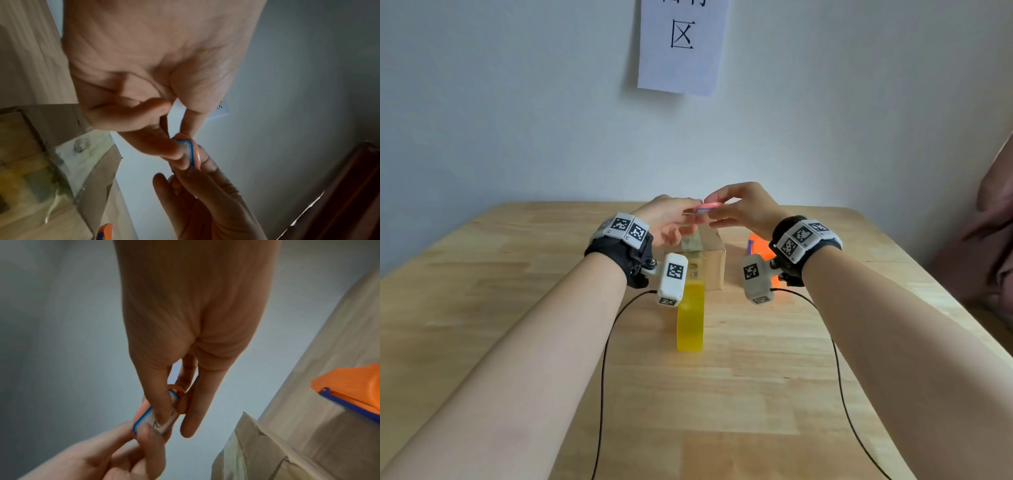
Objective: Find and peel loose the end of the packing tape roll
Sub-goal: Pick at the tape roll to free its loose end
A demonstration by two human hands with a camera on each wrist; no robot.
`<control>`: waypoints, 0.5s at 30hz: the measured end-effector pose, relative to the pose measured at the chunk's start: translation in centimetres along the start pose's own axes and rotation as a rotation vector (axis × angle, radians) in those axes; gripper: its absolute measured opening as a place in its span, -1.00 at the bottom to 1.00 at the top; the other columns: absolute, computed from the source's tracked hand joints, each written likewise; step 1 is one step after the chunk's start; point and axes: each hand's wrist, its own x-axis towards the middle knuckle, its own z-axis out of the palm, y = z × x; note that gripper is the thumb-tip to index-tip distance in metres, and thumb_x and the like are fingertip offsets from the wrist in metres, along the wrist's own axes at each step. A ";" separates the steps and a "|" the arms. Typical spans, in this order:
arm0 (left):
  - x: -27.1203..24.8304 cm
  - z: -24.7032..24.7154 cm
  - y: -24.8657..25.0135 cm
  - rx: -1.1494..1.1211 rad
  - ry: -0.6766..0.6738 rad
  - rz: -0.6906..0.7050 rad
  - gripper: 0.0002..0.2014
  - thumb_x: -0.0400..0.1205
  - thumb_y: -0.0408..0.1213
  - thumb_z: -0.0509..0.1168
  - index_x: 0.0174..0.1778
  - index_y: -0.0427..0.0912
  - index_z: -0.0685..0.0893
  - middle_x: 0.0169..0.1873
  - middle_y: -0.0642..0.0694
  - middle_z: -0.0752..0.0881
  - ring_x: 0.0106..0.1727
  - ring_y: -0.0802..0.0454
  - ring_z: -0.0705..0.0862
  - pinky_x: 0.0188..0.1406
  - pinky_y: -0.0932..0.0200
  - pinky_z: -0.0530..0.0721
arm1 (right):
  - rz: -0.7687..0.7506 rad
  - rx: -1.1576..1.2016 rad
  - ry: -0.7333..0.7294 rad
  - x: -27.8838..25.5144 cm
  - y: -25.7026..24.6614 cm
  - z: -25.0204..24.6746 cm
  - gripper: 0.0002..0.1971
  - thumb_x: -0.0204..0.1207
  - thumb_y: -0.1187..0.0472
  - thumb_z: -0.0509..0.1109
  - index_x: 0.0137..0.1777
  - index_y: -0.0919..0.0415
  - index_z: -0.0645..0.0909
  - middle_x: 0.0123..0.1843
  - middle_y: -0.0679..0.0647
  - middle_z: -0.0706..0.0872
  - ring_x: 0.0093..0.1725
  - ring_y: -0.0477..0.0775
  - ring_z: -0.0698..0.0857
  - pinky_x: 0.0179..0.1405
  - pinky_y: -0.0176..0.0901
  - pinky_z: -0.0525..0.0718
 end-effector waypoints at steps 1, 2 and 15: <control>0.3 -0.2 0.0 0.016 0.030 0.038 -0.65 0.71 -0.13 0.40 0.33 -0.24 0.75 -0.14 -0.09 0.85 -0.45 0.14 0.63 -0.77 0.38 0.26 | 0.000 -0.014 -0.015 0.3 0.0 0.1 -0.82 0.50 0.55 0.57 -0.03 0.29 0.81 0.01 0.25 0.73 -0.06 0.17 0.84 0.08 -0.02 0.88; 0.7 -0.4 -0.2 0.034 0.061 0.069 -0.68 0.69 -0.16 0.42 0.29 -0.25 0.78 -0.07 -0.12 0.87 -0.42 0.13 0.65 -0.75 0.38 0.29 | 0.007 -0.009 -0.034 0.6 0.1 0.2 -0.82 0.52 0.54 0.55 0.03 0.31 0.81 0.00 0.24 0.72 -0.07 0.18 0.83 0.09 0.01 0.88; 2.3 -2.7 -1.7 0.181 0.164 0.236 -0.73 0.49 -0.08 0.62 0.03 -0.09 0.82 -0.12 -0.01 0.87 -0.33 0.20 0.75 -0.57 0.33 0.49 | 0.232 -0.017 -0.357 1.9 0.2 0.4 -0.81 0.75 0.25 0.42 0.28 0.27 0.75 0.04 0.20 0.88 -0.22 0.07 0.81 -0.20 -0.11 0.83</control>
